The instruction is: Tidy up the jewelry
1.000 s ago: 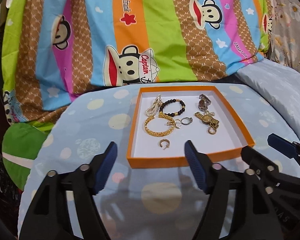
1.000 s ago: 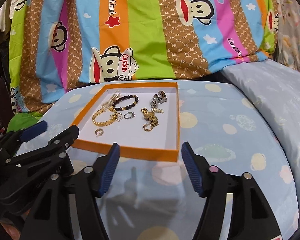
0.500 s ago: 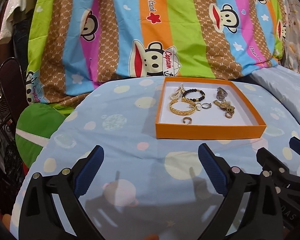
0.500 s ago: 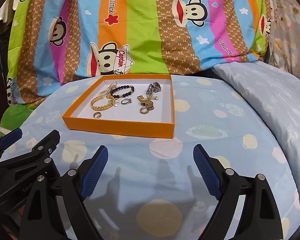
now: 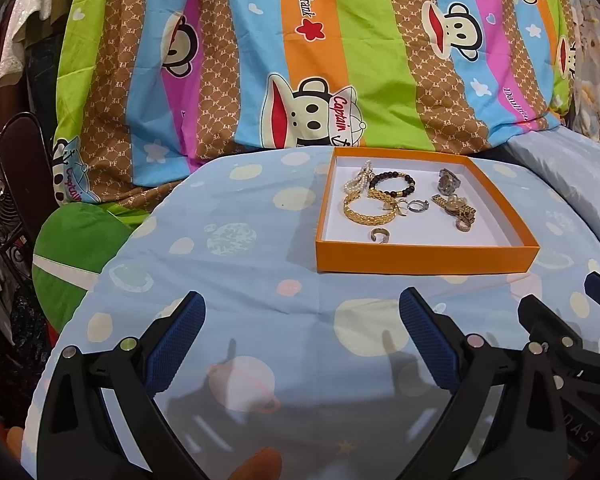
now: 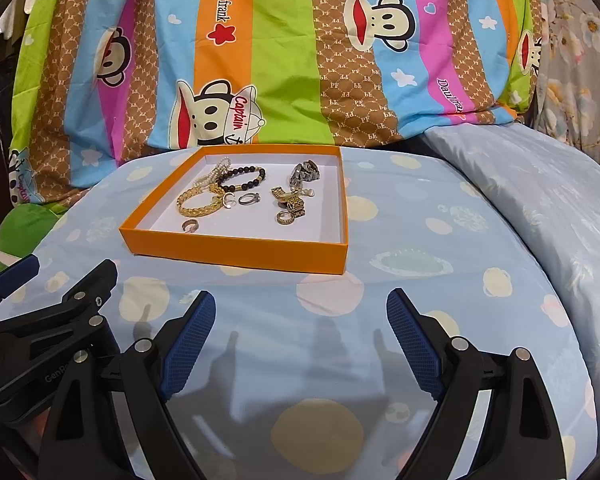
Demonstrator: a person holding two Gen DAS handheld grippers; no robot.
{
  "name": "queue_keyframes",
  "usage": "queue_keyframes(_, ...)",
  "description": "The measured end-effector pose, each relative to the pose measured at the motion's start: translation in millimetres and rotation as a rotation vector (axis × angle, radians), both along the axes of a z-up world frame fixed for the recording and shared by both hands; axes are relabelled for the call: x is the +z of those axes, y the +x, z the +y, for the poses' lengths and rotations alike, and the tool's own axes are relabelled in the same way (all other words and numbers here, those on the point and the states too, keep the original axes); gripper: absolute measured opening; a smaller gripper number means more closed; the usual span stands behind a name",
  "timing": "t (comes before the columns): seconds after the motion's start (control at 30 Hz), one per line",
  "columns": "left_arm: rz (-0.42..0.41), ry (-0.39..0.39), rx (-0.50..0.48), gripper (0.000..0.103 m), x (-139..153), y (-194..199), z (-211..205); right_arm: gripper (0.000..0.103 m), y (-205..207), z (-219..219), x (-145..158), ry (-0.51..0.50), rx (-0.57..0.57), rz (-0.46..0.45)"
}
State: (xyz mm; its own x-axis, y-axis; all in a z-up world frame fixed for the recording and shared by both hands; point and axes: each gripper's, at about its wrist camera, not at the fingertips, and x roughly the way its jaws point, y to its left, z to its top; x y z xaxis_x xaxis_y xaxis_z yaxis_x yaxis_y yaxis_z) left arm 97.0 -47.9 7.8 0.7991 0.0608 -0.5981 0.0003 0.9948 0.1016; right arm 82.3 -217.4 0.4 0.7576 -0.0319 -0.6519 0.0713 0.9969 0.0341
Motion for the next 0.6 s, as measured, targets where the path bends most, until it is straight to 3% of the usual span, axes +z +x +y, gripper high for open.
queue_keyframes(0.6, -0.037, 0.021, 0.024, 0.095, 3.6, -5.4, -2.0, 0.086, -2.6, 1.1, 4.2, -0.008, 0.003, -0.016)
